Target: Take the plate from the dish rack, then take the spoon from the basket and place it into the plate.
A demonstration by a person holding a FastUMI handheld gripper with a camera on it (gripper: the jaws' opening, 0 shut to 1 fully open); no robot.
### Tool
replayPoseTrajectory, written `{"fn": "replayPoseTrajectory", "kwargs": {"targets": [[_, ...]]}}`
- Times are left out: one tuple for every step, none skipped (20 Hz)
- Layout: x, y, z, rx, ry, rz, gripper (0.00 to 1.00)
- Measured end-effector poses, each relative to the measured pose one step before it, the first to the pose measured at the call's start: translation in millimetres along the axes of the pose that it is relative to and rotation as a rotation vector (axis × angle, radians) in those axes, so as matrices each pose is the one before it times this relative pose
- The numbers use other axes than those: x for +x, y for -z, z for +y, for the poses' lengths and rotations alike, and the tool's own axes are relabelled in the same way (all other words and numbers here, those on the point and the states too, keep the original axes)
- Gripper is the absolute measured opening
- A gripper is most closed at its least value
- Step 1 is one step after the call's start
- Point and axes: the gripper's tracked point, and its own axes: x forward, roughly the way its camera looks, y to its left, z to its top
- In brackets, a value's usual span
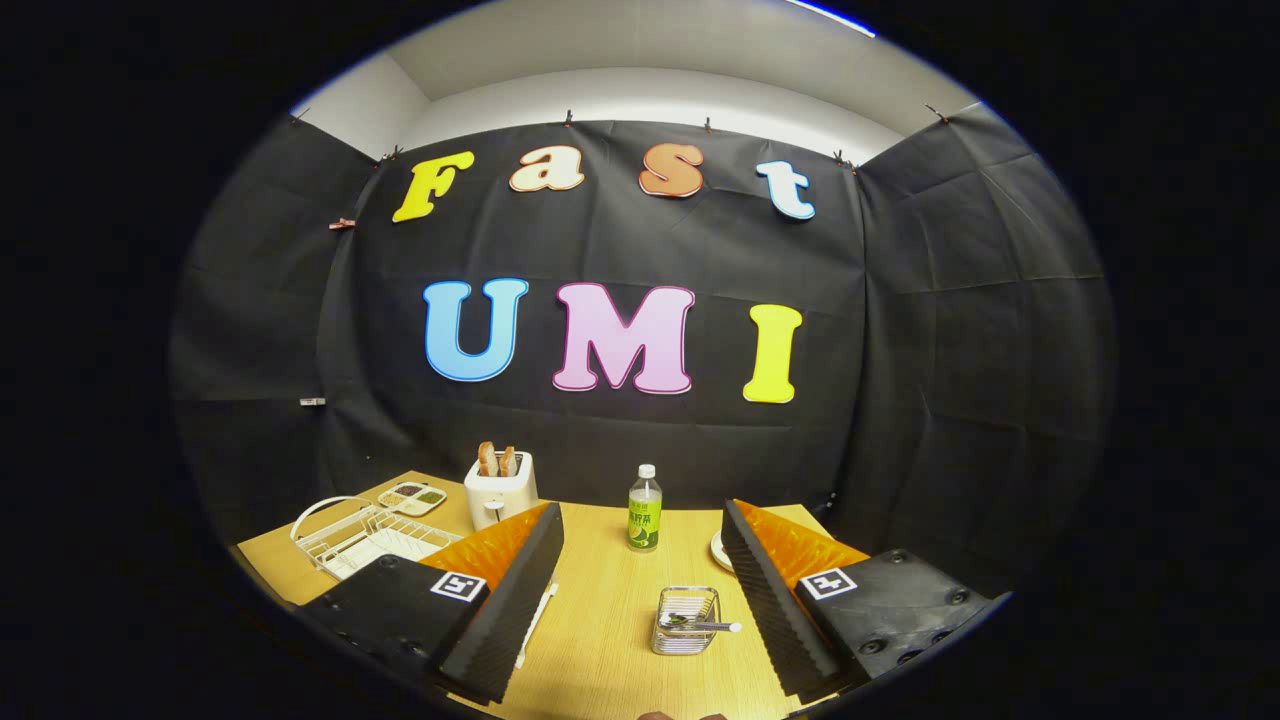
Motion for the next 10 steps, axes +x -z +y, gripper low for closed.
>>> {"fn": "replayPoseTrajectory", "kwargs": {"targets": [[1.09, 0.17, 2.72, -0.00433, -0.00737, 0.00381, 0.98], [0.57, 0.63, 2.19, -0.00566, -0.00425, 0.0063, 0.98], [1.25, -0.99, 1.49, -0.00306, -0.00231, 0.00088, 0.98], [1.66, -1.71, 1.2, 0.00059, 0.00023, -0.002, 0.98], [1.21, -0.5, 2.37, 0.00263, -0.0006, 0.00121, 0.98], [1.36, 0.62, 2.54, 0.00317, -0.00205, 0.00321, 0.98], [1.01, 0.77, 1.82, 0.00388, 0.00009, 0.00572, 0.98], [1.22, 1.45, 1.69, 0.00427, 0.00052, 0.00771, 0.98], [0.62, 0.21, 2.07, 0.00262, -0.00156, 0.00449, 0.98], [1.52, -2.26, 1.71, -0.00429, -0.00062, -0.00192, 0.98]]}}
